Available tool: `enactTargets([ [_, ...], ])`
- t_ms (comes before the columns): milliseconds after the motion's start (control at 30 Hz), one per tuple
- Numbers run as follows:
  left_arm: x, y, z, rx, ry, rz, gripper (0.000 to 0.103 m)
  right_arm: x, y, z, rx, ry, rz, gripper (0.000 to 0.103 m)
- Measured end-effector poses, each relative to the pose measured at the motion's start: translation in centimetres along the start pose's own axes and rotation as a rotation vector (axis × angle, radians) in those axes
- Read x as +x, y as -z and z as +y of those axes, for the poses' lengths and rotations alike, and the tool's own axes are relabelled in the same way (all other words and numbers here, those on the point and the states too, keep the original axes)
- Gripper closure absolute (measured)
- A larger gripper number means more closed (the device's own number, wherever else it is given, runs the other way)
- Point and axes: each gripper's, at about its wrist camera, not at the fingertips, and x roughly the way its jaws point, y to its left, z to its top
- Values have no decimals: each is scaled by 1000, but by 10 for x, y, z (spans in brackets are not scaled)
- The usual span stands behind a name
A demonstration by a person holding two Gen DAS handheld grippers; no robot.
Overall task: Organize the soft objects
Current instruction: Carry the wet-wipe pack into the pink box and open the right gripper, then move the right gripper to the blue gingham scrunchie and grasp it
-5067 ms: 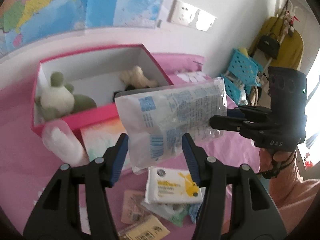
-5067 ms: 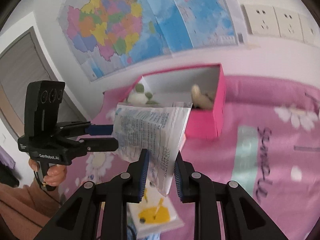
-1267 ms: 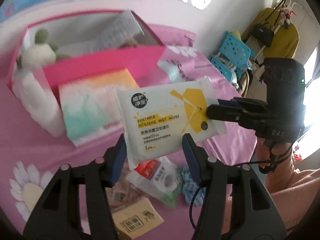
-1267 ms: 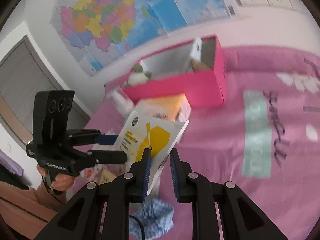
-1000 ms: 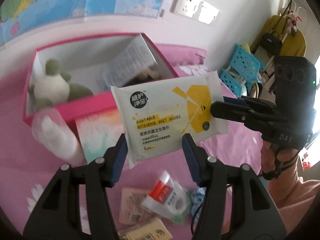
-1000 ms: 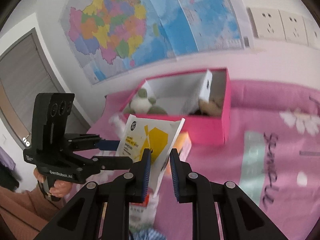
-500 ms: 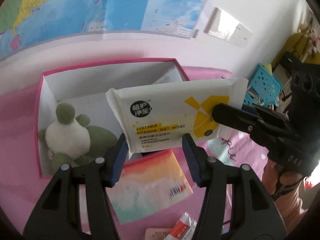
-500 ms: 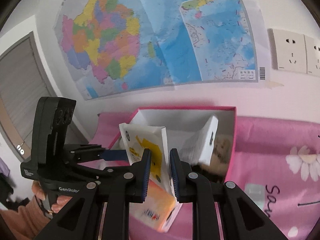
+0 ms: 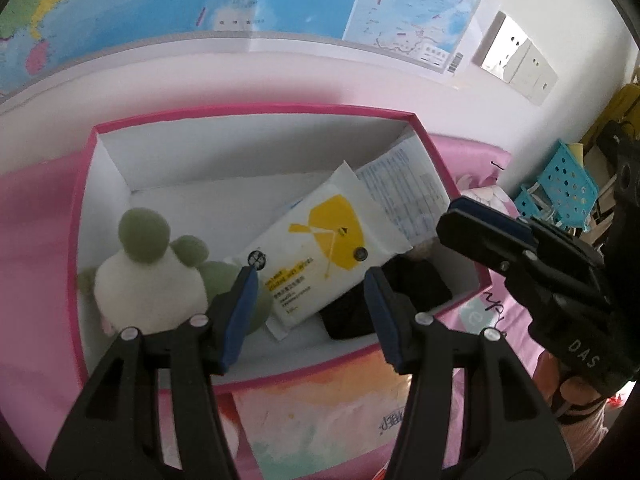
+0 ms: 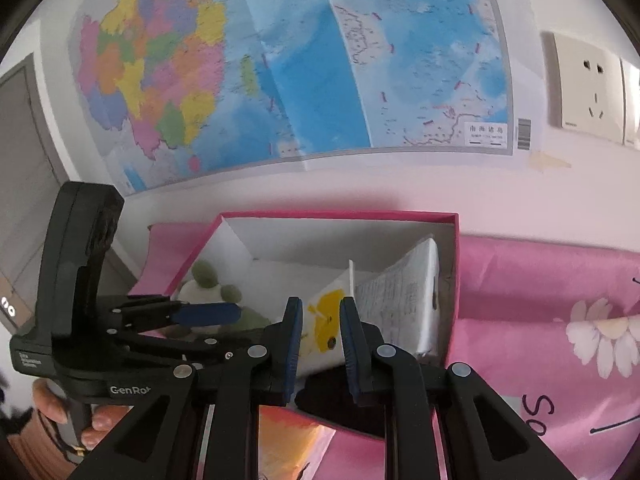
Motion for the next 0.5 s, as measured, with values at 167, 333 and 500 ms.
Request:
enactTargets([
  [167, -28, 16, -9, 50, 10, -75, 46, -8, 10, 4, -3, -32, 9, 83],
  [333, -69, 45, -14, 106, 64, -153, 46, -34, 25, 8, 5, -112, 2, 75],
  [500, -99, 84, -7, 132, 104, -170, 45, -67, 46, 14, 11, -220, 7, 67],
])
